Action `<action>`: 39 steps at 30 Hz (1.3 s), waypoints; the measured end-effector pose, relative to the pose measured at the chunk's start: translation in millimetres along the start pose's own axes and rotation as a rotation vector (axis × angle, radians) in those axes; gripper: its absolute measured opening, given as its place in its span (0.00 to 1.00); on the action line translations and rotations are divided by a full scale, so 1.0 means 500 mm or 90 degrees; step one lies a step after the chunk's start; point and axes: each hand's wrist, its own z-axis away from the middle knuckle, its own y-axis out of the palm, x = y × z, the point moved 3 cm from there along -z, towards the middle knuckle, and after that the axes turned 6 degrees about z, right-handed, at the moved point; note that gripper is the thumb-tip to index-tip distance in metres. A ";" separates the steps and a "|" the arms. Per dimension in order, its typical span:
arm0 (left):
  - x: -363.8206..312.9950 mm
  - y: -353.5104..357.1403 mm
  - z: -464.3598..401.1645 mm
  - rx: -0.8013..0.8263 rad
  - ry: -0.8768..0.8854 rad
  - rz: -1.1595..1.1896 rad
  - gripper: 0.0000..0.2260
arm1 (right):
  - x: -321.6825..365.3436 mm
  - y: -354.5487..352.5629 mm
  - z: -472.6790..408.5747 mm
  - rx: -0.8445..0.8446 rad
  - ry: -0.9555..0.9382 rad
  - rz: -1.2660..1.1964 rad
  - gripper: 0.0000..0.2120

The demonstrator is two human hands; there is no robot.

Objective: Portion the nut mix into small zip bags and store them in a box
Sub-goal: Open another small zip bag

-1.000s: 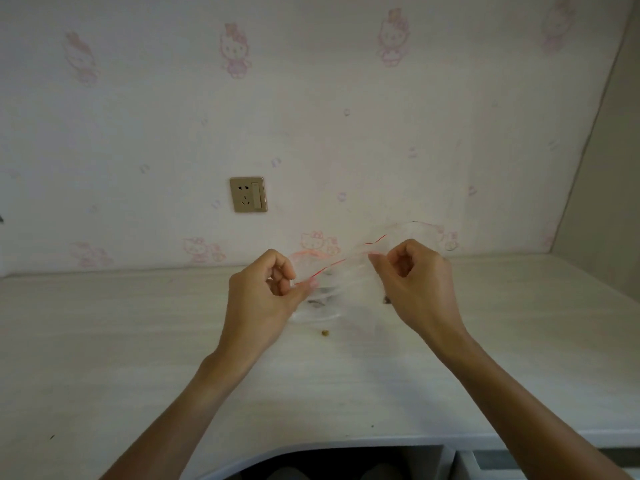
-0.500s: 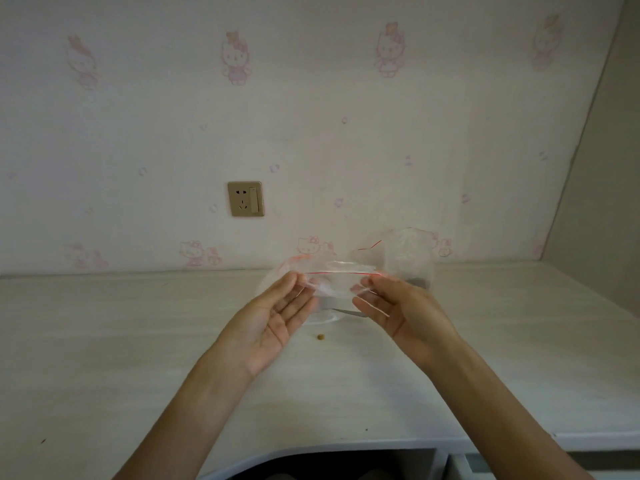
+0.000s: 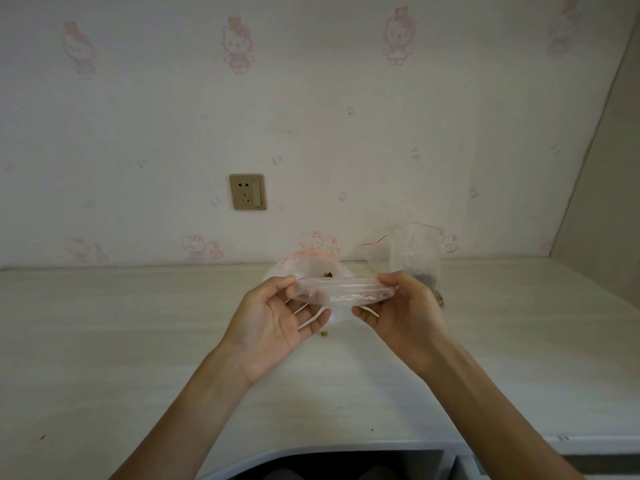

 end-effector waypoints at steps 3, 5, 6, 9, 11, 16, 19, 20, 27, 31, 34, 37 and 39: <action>0.008 -0.002 -0.002 0.032 0.023 -0.078 0.11 | -0.001 -0.003 0.006 0.034 -0.029 0.094 0.07; 0.013 0.004 -0.003 0.020 0.079 -0.217 0.14 | -0.005 -0.008 0.004 0.026 -0.043 0.183 0.19; 0.014 0.007 -0.005 -0.005 0.116 -0.285 0.15 | -0.006 -0.007 0.003 0.003 -0.046 0.217 0.23; 0.014 0.013 -0.009 -0.119 0.236 -0.436 0.12 | -0.013 -0.002 0.001 -0.084 -0.056 0.296 0.23; 0.013 0.011 -0.013 -0.175 0.302 -0.471 0.11 | -0.015 0.001 0.000 -0.150 -0.066 0.326 0.21; 0.005 -0.006 -0.016 -0.245 0.430 -0.501 0.03 | -0.017 -0.003 0.003 -0.277 -0.051 0.251 0.11; 0.000 -0.021 -0.014 -0.272 0.462 -0.560 0.05 | -0.013 -0.010 0.006 -0.303 -0.035 0.203 0.06; 0.000 -0.025 -0.013 -0.277 0.459 -0.561 0.05 | -0.012 -0.012 0.007 -0.310 -0.029 0.197 0.06; 0.010 -0.029 -0.011 -0.163 0.187 -0.146 0.05 | -0.014 -0.022 0.010 -0.209 0.013 0.009 0.08; 0.021 -0.023 -0.010 -0.107 0.058 0.036 0.08 | -0.020 -0.015 0.009 -0.106 0.043 -0.086 0.08; 0.021 -0.021 -0.009 -0.083 0.021 0.068 0.06 | -0.022 -0.006 0.006 -0.051 0.041 -0.089 0.07; 0.022 -0.018 -0.008 -0.083 0.008 0.020 0.04 | -0.032 0.000 0.010 -0.030 0.059 -0.042 0.07; 0.023 -0.019 -0.009 -0.108 0.019 -0.051 0.06 | -0.038 0.007 0.014 -0.032 0.070 0.006 0.10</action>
